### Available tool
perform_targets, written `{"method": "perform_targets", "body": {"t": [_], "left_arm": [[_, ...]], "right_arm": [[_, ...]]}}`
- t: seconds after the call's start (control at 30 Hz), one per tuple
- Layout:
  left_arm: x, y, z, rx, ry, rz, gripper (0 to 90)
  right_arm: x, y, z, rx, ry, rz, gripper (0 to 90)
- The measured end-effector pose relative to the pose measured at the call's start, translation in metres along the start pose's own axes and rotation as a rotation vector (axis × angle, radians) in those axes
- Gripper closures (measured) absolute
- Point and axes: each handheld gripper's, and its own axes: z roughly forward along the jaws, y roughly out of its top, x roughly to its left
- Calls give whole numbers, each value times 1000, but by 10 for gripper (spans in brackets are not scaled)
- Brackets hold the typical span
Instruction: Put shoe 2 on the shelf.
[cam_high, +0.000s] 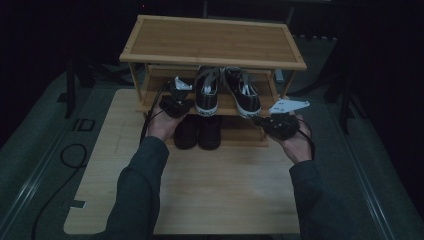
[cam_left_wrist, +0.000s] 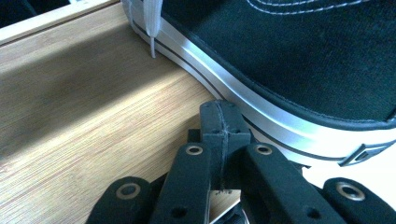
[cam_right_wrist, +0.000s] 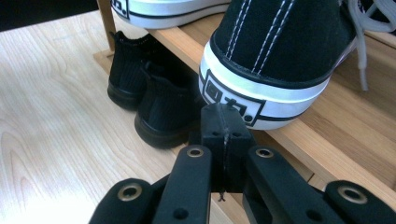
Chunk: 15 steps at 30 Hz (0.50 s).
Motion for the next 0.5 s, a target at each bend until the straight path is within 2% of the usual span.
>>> {"method": "perform_targets", "body": {"t": [0.5], "left_arm": [[0, 0, 0, 1, 2, 1, 900]], "right_arm": [[9, 5, 9, -25, 15, 11, 900]]}}
